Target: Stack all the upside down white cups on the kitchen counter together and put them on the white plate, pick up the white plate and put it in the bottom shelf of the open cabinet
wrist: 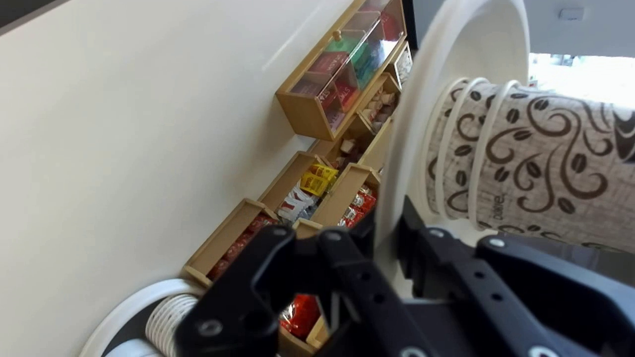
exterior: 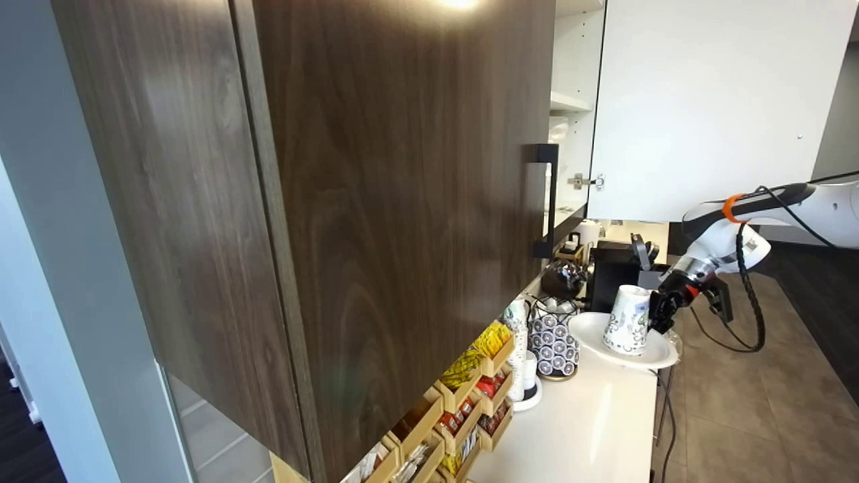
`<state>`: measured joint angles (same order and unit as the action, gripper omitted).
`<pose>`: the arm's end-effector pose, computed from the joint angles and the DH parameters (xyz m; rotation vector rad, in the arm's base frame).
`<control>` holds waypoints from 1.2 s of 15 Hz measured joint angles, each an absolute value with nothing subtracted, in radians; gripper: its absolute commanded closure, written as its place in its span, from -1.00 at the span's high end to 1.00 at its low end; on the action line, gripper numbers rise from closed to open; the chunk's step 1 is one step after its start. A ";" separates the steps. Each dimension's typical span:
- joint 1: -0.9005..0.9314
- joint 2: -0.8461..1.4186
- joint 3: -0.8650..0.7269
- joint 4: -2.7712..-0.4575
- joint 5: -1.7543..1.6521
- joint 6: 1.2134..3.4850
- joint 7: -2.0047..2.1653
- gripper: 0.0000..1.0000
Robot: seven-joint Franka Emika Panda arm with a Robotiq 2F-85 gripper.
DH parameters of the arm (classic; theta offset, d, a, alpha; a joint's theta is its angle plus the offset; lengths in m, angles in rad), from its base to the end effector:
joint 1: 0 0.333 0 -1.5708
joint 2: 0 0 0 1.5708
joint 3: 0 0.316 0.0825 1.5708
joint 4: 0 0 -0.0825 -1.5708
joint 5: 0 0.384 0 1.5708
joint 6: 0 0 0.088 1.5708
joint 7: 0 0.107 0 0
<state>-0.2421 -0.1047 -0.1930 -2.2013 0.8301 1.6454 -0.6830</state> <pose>0.4582 -0.1330 0.4286 -2.2205 0.0159 -0.0830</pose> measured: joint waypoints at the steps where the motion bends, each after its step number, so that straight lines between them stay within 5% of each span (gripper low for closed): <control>1: -0.242 -0.117 -0.195 -2.190 0.830 1.642 -0.664 -0.87; 18: -0.242 -0.173 -0.213 -2.075 0.820 1.566 -0.536 -0.89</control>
<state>-0.2420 -0.1731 -0.2128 -2.0746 0.8204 1.5658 -0.5360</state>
